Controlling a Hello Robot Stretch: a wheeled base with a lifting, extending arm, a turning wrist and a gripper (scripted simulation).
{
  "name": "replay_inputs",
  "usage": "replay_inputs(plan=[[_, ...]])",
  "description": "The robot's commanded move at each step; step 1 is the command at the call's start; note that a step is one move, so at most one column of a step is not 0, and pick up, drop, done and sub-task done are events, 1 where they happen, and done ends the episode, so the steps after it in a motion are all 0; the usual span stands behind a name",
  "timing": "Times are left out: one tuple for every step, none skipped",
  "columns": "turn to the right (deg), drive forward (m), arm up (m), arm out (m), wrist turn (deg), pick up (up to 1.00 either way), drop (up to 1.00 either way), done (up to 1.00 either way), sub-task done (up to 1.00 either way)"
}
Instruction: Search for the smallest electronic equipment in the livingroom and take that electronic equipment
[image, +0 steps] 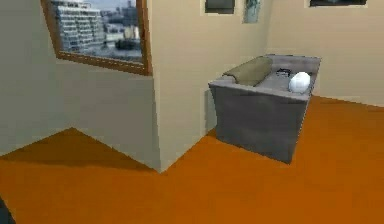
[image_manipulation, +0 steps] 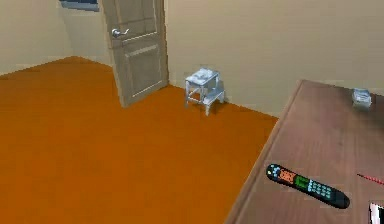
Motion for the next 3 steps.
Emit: replay_inputs(plan=[[-18.0,0.0,0.0,0.0,0.0,0.0,0.0,0.0,0.0],[0.0,0.3,0.0,0.0,0.0,0.0,0.0,0.0,0.0],[-45.0,0.0,0.0,0.0,0.0,0.0,0.0,0.0,0.0]])
